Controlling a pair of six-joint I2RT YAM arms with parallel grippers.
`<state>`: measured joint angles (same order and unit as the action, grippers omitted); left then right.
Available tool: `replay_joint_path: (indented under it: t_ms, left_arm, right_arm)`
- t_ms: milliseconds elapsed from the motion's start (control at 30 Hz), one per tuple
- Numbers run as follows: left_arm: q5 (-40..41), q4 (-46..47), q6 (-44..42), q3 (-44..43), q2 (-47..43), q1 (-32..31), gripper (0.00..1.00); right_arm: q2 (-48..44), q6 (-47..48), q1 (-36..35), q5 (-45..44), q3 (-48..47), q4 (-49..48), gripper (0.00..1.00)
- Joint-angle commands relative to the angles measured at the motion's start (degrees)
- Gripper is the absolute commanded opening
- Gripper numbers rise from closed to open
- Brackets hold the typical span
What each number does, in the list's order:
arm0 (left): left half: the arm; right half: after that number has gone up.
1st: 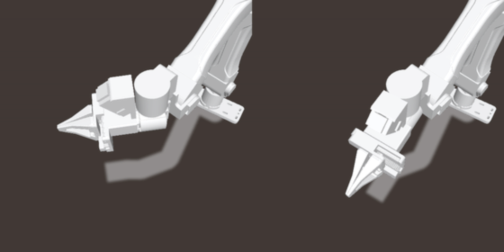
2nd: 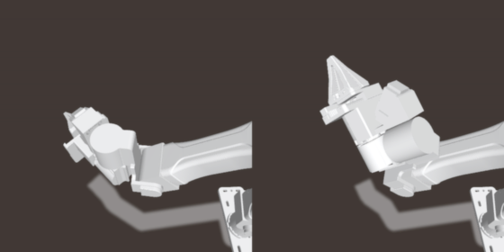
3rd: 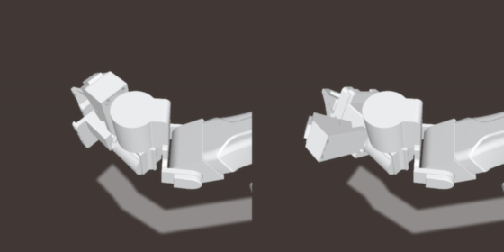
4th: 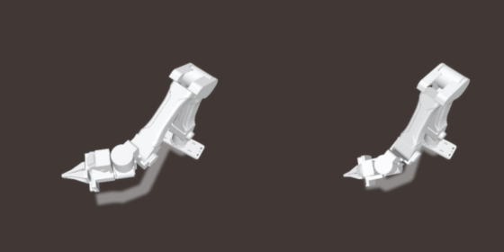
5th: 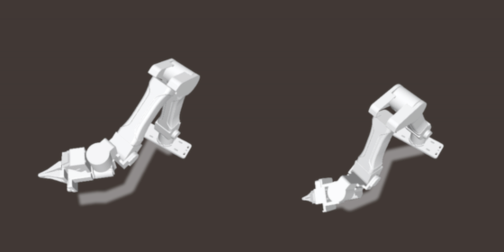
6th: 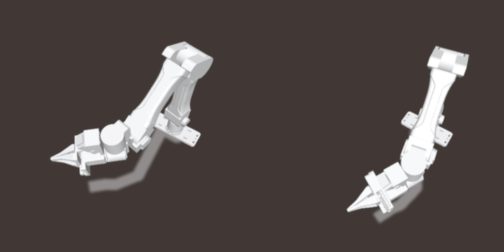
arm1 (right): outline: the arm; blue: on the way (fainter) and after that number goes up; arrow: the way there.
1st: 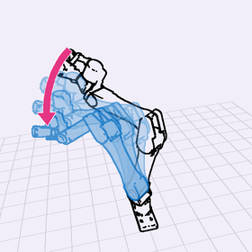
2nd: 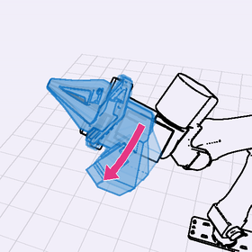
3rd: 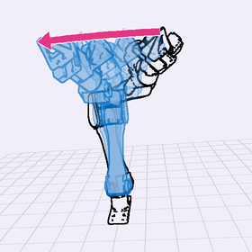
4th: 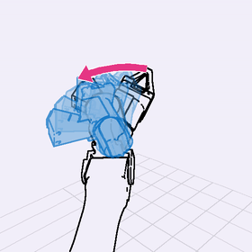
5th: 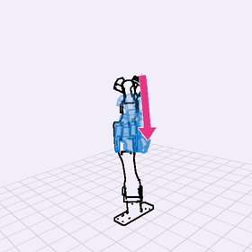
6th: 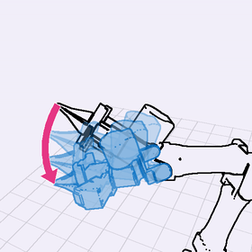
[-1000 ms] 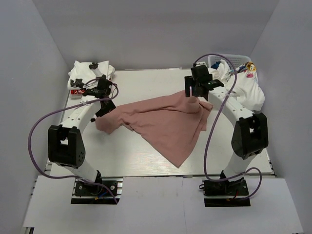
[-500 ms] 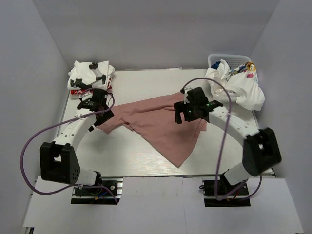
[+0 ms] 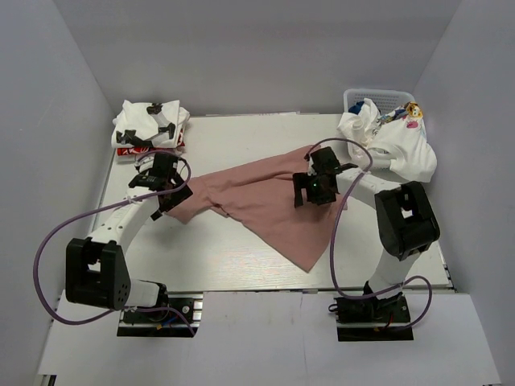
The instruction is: Fold and stack the t-shirts
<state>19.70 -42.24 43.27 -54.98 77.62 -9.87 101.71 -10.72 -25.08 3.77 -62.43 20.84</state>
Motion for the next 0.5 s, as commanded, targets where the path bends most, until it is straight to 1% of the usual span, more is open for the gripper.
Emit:
replay_joint_path:
  t_ms: [0,67,100,167,200,233,267,300,400,467]
  left_arm:
    - [-1.77,2.25,-0.9,1.02,-0.11,0.2,1.0]
    - [-1.77,3.03,-0.9,1.54,-0.11,0.2,1.0]
    - [-2.3,3.65,-0.9,3.11,-0.11,0.2,1.0]
    - [-2.3,6.19,-0.9,4.44,-0.11,0.2,1.0]
    - [-2.91,7.25,-0.9,5.84,-0.11,0.2,1.0]
    - [-2.92,8.22,-0.9,5.85,0.59,0.2,1.0]
    - [-3.44,9.44,-0.9,6.72,1.47,0.2,0.98]
    - [-3.44,9.98,-1.6,6.73,2.0,0.2,0.96]
    - [-6.5,11.29,-2.31,8.48,2.79,0.2,0.89]
    - [-9.14,13.83,-4.32,10.24,1.57,0.2,0.89]
  right_arm:
    - [3.67,-2.55,6.94,-7.36,1.79,3.5,0.9]
    - [3.41,-3.6,8.73,-8.07,0.48,5.07,0.9]
    - [2.97,-3.78,10.3,-8.77,-1.7,6.48,0.9]
    - [1.39,-4.13,10.4,-8.78,-3.65,8.85,0.9]
    - [-1.83,-3.52,8.92,-8.08,-4.62,9.04,0.9]
    - [-2.91,-1.95,8.39,-5.9,-4.71,8.61,0.9]
    - [-3.97,-1.41,7.86,-4.4,-4.89,8.17,0.9]
    - [-7.28,-0.71,5.68,-4.3,-4.63,8.16,0.9]
    - [-11.61,-1.31,3.29,-8.42,-3.49,9.83,0.9]
    - [-14.16,-1.76,2.5,-10.44,-1.29,10.62,0.9]
